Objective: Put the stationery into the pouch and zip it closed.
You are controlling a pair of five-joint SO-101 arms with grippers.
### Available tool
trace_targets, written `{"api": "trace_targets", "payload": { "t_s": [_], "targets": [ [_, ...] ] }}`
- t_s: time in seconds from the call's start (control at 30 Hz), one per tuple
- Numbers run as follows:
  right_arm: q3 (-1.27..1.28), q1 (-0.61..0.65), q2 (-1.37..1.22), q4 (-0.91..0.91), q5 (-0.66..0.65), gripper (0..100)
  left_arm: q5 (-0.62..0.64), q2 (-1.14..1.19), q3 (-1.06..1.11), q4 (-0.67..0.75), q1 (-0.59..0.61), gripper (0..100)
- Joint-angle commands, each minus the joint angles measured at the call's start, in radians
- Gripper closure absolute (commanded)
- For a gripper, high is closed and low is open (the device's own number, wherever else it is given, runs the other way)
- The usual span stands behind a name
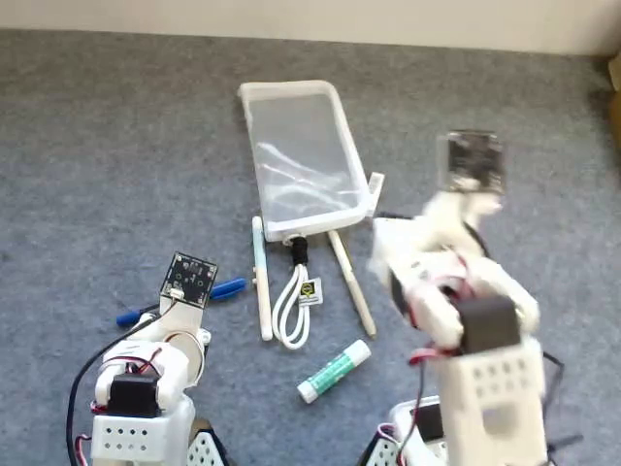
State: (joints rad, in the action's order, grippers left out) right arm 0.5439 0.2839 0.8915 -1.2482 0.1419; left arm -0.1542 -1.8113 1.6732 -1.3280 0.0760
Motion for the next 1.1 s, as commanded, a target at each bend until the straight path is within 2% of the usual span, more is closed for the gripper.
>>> {"api": "trace_targets", "payload": {
  "t_s": [0.0, 0.17, 0.23, 0.67, 0.9, 1.07],
  "targets": [
    [-0.062, 0.090, -0.105, 0.027, 0.012, 98.1, 0.006, -0.010, 0.022, -0.008, 0.012, 99],
    [-0.062, 0.151, -0.228, 0.064, 0.012, 84.9, 0.006, -0.010, 0.022, -0.008, 0.012, 99],
    [-0.062, 0.179, -0.271, 0.077, 0.012, 82.6, 0.006, -0.010, 0.022, -0.008, 0.012, 99],
    [-0.062, 0.282, -0.559, 0.274, 0.012, 82.6, 0.006, -0.010, 0.022, -0.008, 0.012, 99],
    [-0.062, 0.295, -0.694, 0.378, 0.012, 82.7, 0.006, -0.010, 0.022, -0.008, 0.012, 99],
    [-0.062, 0.291, -0.757, 0.464, 0.008, 88.1, 0.006, -0.010, 0.022, -0.008, 0.012, 99]
  ]
}}
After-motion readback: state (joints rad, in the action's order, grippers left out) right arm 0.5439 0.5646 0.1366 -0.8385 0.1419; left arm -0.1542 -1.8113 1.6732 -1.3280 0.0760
